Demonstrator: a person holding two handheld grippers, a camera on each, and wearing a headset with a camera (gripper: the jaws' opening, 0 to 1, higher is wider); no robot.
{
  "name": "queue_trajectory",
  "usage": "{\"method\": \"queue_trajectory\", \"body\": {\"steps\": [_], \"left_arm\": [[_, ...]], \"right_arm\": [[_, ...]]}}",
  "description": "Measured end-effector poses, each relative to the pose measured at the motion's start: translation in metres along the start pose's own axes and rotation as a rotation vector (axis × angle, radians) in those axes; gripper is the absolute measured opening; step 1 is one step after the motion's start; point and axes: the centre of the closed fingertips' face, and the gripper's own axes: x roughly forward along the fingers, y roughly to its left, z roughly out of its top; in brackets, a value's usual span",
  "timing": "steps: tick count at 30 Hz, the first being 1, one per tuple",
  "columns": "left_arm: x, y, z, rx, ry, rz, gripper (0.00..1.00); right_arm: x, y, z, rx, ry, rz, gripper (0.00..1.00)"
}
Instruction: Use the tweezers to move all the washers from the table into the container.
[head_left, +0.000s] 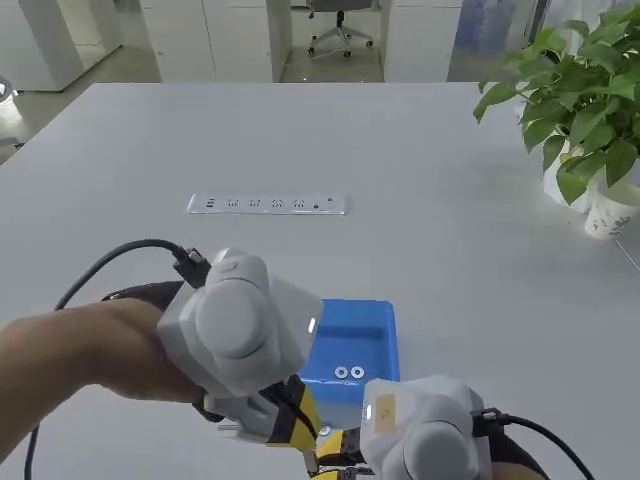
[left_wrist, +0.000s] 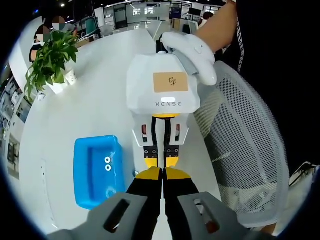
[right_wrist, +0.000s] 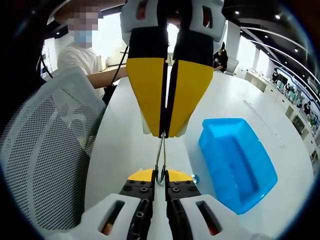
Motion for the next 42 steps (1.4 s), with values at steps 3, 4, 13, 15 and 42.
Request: {"method": "queue_trajectory", "body": {"steps": [3, 4, 13, 15, 42], "left_arm": [[-0.003, 0.0, 0.001, 0.005, 0.004, 0.002, 0.02], [-0.004, 0.0, 0.001, 0.005, 0.006, 0.002, 0.02], [-0.017, 0.005, 0.007, 0.014, 0.009, 0.006, 0.02], [-0.02, 0.006, 0.008, 0.017, 0.011, 0.008, 0.02], [-0.072, 0.056, 0.019, 0.056, 0.032, 0.052, 0.02]], "right_arm": [[-0.001, -0.001, 0.003, -0.004, -0.004, 0.002, 0.08], [-0.002, -0.001, 0.004, -0.007, -0.004, 0.002, 0.08], [-0.01, -0.007, 0.015, -0.023, -0.011, 0.002, 0.08], [-0.012, -0.009, 0.018, -0.031, -0.011, 0.001, 0.08], [-0.033, -0.069, 0.062, -0.088, -0.061, -0.063, 0.08]]}}
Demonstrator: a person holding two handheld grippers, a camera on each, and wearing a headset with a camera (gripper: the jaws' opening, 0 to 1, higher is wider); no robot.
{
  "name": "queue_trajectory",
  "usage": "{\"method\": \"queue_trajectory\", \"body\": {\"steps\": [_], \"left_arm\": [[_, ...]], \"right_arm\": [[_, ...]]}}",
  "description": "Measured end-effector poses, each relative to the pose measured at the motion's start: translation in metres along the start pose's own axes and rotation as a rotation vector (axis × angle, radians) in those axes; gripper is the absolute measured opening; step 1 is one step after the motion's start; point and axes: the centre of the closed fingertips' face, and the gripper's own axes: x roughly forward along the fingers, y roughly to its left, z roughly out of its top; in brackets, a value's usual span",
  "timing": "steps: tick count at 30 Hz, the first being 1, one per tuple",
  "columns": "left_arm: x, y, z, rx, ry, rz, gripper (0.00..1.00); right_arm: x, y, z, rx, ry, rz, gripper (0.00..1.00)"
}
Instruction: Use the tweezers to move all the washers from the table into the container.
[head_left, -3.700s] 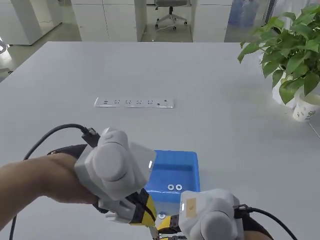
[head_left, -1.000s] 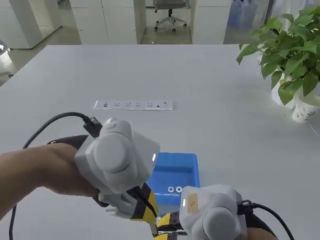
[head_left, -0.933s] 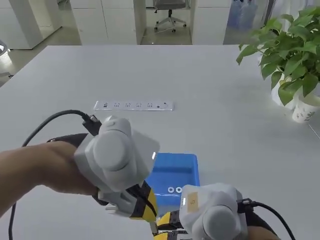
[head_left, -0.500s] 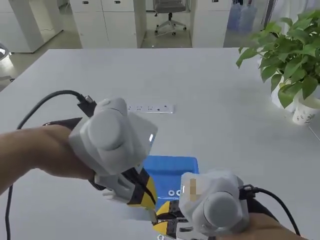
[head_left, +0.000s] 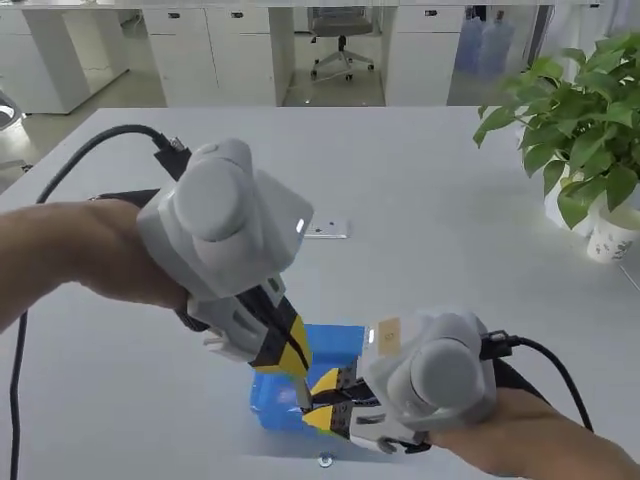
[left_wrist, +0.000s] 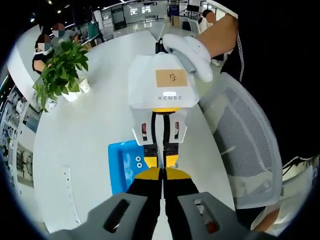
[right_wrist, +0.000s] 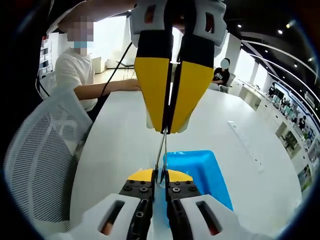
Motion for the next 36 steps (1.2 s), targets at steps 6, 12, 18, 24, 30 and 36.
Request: {"method": "queue_trajectory", "body": {"steps": [6, 12, 18, 24, 30, 36], "left_arm": [[-0.004, 0.018, -0.004, 0.016, 0.01, 0.018, 0.02], [0.003, 0.035, -0.014, 0.036, 0.027, 0.039, 0.03], [0.017, 0.043, -0.025, 0.034, 0.048, 0.03, 0.03], [0.032, 0.045, -0.031, 0.018, 0.048, 0.008, 0.03], [0.045, 0.047, -0.038, 0.005, 0.041, -0.004, 0.02], [0.052, 0.047, -0.042, 0.006, 0.047, -0.019, 0.02]], "right_arm": [[0.002, -0.021, 0.001, -0.002, -0.005, -0.025, 0.08], [0.009, -0.039, -0.009, 0.01, 0.0, -0.041, 0.08], [0.021, -0.044, -0.022, 0.016, 0.028, -0.029, 0.08], [0.03, -0.042, -0.036, 0.029, 0.063, -0.004, 0.08], [0.036, -0.04, -0.05, 0.05, 0.089, 0.015, 0.09], [0.04, -0.037, -0.056, 0.055, 0.108, 0.035, 0.09]]}}
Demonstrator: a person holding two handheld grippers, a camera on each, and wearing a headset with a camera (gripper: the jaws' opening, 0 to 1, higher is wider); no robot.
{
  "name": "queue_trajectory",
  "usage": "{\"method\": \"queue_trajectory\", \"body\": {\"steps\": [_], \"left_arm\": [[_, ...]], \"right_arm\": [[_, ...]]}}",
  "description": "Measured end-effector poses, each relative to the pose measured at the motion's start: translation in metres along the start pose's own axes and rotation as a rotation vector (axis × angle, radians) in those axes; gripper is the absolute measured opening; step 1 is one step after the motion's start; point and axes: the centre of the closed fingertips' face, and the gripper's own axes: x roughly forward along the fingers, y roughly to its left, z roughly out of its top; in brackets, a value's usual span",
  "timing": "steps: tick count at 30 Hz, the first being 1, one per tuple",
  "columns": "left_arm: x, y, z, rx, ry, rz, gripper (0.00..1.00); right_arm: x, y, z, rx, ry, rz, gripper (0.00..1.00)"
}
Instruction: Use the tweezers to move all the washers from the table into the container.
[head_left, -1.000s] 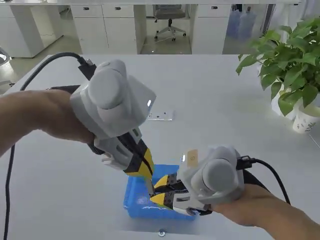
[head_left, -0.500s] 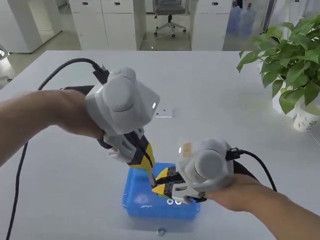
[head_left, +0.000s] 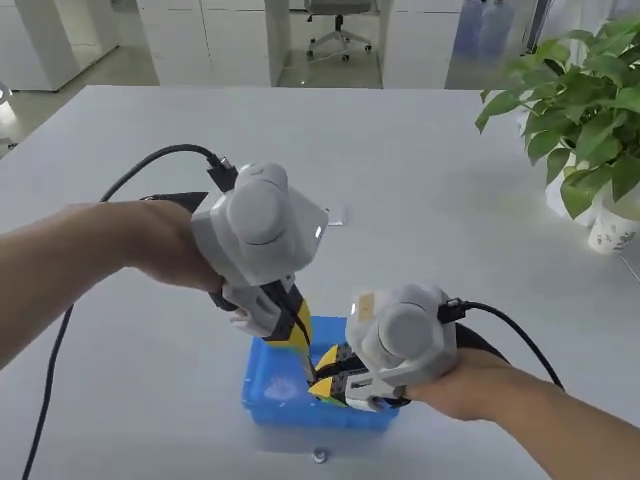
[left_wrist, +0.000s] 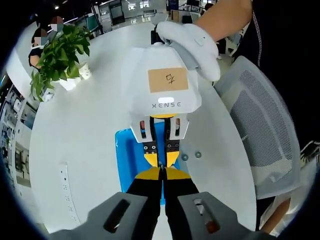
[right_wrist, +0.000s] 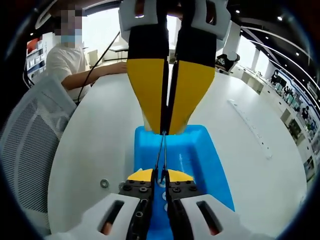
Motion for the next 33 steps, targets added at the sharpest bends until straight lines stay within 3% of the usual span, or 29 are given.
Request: {"method": "queue_trajectory", "body": {"steps": [18, 33], "left_arm": [[0.0, -0.001, -0.001, 0.009, 0.007, -0.001, 0.02], [-0.02, -0.009, 0.006, 0.021, 0.021, 0.014, 0.02]], "right_arm": [[0.001, -0.002, 0.0, -0.014, 0.004, -0.008, 0.1], [-0.01, 0.001, 0.017, -0.045, -0.027, -0.032, 0.1]]}}
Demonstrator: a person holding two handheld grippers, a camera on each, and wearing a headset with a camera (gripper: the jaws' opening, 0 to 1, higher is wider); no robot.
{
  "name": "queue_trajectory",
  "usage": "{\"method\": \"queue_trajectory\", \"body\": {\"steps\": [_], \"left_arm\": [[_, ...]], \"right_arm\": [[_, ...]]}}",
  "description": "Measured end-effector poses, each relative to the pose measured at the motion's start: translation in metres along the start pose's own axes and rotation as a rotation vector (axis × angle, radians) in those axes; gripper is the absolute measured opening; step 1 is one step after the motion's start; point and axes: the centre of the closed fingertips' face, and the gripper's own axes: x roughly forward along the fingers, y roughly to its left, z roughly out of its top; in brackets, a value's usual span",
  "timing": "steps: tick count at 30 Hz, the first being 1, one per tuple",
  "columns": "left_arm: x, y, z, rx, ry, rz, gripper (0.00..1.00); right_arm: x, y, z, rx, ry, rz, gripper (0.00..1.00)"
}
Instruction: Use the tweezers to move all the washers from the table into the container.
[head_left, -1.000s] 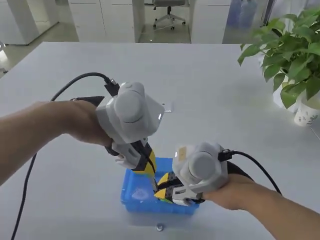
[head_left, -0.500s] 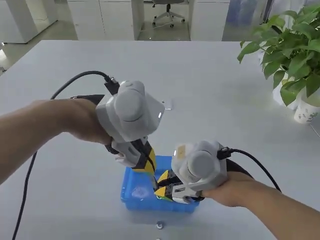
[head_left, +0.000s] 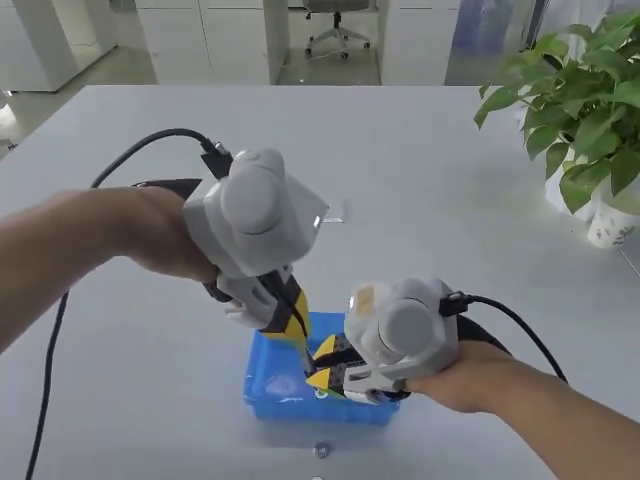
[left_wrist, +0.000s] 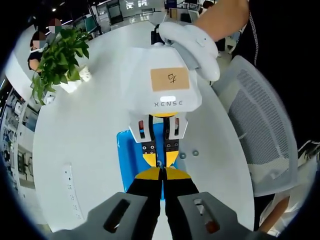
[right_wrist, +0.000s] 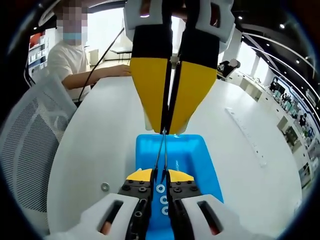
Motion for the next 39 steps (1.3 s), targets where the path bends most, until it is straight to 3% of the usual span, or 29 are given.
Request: {"method": "queue_trajectory", "body": {"steps": [8, 20, 39], "left_arm": [[-0.015, -0.011, 0.007, -0.009, 0.002, 0.001, 0.02], [-0.025, -0.03, 0.015, -0.016, 0.023, -0.011, 0.02], [0.007, -0.065, 0.012, -0.036, 0.035, -0.061, 0.03]], "right_arm": [[-0.009, 0.008, 0.014, -0.002, -0.027, -0.005, 0.1], [-0.018, 0.03, 0.027, -0.032, -0.033, 0.011, 0.11], [-0.009, 0.075, 0.003, 0.022, -0.01, 0.064, 0.11]]}}
